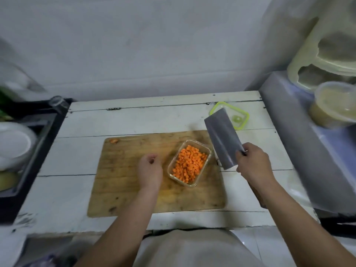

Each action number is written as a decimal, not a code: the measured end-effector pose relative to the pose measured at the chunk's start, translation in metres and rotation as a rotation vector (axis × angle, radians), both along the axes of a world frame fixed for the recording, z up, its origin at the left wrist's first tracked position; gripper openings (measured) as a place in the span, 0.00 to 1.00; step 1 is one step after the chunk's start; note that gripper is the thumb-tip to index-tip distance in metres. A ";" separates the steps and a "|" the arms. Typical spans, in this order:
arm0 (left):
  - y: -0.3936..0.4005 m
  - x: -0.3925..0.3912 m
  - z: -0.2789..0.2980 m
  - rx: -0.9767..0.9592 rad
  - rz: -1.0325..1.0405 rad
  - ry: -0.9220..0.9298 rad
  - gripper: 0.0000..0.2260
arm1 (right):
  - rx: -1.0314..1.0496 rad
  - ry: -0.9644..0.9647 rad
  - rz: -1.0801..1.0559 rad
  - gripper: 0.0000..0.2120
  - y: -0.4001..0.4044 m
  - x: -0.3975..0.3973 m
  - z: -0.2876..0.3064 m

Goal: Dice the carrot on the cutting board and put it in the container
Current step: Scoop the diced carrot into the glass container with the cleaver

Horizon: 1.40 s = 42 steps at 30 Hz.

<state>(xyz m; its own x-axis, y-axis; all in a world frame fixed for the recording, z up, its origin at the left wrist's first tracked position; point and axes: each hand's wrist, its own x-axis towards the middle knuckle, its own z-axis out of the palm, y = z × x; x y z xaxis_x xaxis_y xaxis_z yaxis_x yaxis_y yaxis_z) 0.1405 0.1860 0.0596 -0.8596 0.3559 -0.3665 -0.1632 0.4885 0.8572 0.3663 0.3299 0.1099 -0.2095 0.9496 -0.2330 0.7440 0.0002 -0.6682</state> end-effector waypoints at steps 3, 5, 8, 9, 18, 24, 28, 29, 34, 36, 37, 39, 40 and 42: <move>-0.011 0.018 -0.009 -0.238 -0.201 -0.166 0.12 | 0.096 -0.058 0.068 0.08 0.013 -0.005 -0.004; -0.007 0.032 -0.011 -0.235 -0.300 -0.327 0.11 | 0.146 -0.095 0.113 0.07 0.019 -0.012 -0.002; -0.001 0.030 -0.006 -0.104 -0.258 -0.379 0.05 | 0.206 -0.092 0.155 0.08 0.025 -0.024 0.000; -0.004 0.022 -0.006 -0.080 -0.236 -0.352 0.06 | 0.230 -0.094 0.175 0.09 0.026 -0.027 0.000; -0.094 -0.085 0.026 0.100 0.115 -0.184 0.10 | 0.292 -0.205 0.646 0.25 -0.049 -0.076 -0.059; -0.085 -0.103 0.042 0.114 0.074 -0.092 0.09 | 0.326 -0.384 0.843 0.27 -0.101 -0.102 -0.090; -0.039 -0.079 0.036 0.100 -0.087 -0.100 0.14 | 0.115 -0.113 0.739 0.16 -0.082 -0.094 -0.072; -0.024 -0.073 0.031 0.079 -0.149 -0.086 0.16 | 0.081 -0.028 0.620 0.14 -0.069 -0.083 -0.068; 0.064 -0.013 0.021 -0.112 -0.506 0.021 0.18 | -0.013 0.081 -0.019 0.10 0.038 0.005 -0.063; 0.101 0.021 0.021 -0.130 -0.675 0.031 0.17 | -0.094 0.076 -0.157 0.11 0.081 0.034 -0.063; 0.119 0.035 0.016 -0.142 -0.772 0.024 0.16 | -0.112 0.088 -0.208 0.12 0.100 0.046 -0.064; 0.153 0.061 0.008 -0.183 -0.928 0.020 0.14 | -0.115 0.096 -0.266 0.13 0.135 0.071 -0.074; 0.166 0.073 0.006 -0.212 -0.981 0.027 0.13 | -0.119 0.083 -0.280 0.15 0.147 0.079 -0.075; 0.190 0.090 0.002 -0.283 -1.045 0.029 0.09 | -0.161 0.051 -0.257 0.17 0.154 0.083 -0.066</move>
<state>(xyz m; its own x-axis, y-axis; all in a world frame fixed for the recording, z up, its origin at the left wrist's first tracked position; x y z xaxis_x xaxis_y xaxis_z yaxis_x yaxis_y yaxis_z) 0.2302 0.3757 0.0619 -0.1897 0.8232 -0.5352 0.4670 0.5551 0.6883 0.4497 0.4843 0.0438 0.0176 0.9248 -0.3801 0.6717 -0.2925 -0.6807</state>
